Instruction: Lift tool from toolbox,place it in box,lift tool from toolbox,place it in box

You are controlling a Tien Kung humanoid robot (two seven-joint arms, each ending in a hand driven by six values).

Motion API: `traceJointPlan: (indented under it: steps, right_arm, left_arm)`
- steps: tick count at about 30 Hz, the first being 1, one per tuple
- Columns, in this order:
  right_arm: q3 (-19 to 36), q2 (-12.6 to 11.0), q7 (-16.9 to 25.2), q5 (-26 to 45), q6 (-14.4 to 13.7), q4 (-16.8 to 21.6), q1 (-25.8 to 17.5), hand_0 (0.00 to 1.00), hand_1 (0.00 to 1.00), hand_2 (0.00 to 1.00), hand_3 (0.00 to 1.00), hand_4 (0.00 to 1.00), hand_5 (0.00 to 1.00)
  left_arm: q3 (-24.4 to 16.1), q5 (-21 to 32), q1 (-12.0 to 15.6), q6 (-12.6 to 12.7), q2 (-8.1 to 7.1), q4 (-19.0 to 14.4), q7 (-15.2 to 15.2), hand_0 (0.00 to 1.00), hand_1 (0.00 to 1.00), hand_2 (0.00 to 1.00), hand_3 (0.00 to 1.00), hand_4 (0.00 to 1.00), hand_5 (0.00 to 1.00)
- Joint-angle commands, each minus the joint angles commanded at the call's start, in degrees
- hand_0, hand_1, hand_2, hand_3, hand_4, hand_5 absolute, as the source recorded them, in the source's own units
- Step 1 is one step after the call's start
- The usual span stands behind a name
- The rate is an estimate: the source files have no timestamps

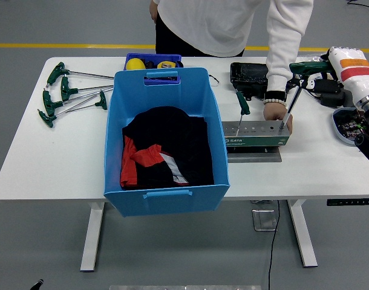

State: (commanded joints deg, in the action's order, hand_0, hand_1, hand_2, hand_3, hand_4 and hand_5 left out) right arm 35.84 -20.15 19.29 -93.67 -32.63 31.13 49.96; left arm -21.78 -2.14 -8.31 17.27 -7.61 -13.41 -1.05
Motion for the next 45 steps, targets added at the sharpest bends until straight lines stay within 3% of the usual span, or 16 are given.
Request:
traceJointPlan:
  steps: [2, 3, 9, 10, 25, 35, 45]
  right_arm:
    - [0.2, -0.4, -0.2, 0.1, 0.0, 0.7, 0.0, 0.037, 0.002, 0.002, 0.002, 0.998, 0.571]
    - [0.3, -0.6, -0.4, 0.2, 0.0, 1.1, 0.1, 0.039, 0.002, 0.002, 0.002, 0.93, 0.549]
    - [0.6, -2.2, -1.4, 0.9, 0.1, 3.4, 0.7, 0.039, 0.002, 0.002, 0.002, 0.93, 0.549]
    - [0.5, -2.7, -1.6, 1.0, 0.2, 4.0, 0.9, 0.037, 0.002, 0.002, 0.002, 0.827, 0.525]
    - [0.2, -7.2, -3.5, -0.3, 1.2, 12.3, 3.6, 0.037, 0.002, 0.002, 0.002, 0.818, 0.517]
    - [1.8, -6.4, -4.4, -3.6, 1.1, 18.7, 7.7, 0.027, 0.002, 0.002, 0.002, 0.801, 0.524]
    - [-1.6, -2.2, -6.8, -8.1, 1.8, 28.5, 13.1, 0.028, 0.002, 0.002, 0.002, 0.793, 0.519]
  left_arm:
    - [-0.1, -0.1, 0.1, 0.0, -0.03, 0.0, 0.0, 0.814, 0.884, 0.874, 0.779, 0.761, 0.644]
    - [-0.2, -0.2, 0.2, 0.0, -0.05, 0.0, 0.1, 0.813, 0.883, 0.873, 0.779, 0.761, 0.644]
    - [-0.2, 0.1, 0.4, -0.1, -0.11, 0.2, -0.1, 0.813, 0.883, 0.873, 0.779, 0.761, 0.644]
    - [-0.1, 0.3, 0.4, -0.1, -0.13, 0.2, -0.2, 0.812, 0.882, 0.872, 0.778, 0.76, 0.643]
    - [0.6, 2.0, 0.8, -0.3, -0.37, 0.4, -0.7, 0.811, 0.882, 0.87, 0.779, 0.759, 0.644]
    - [1.2, 2.9, 0.8, -0.3, -0.44, 0.4, -0.8, 0.81, 0.881, 0.87, 0.778, 0.759, 0.645]
    - [1.7, 3.6, 0.7, -0.2, -0.57, 0.3, -1.0, 0.81, 0.881, 0.869, 0.778, 0.759, 0.646]
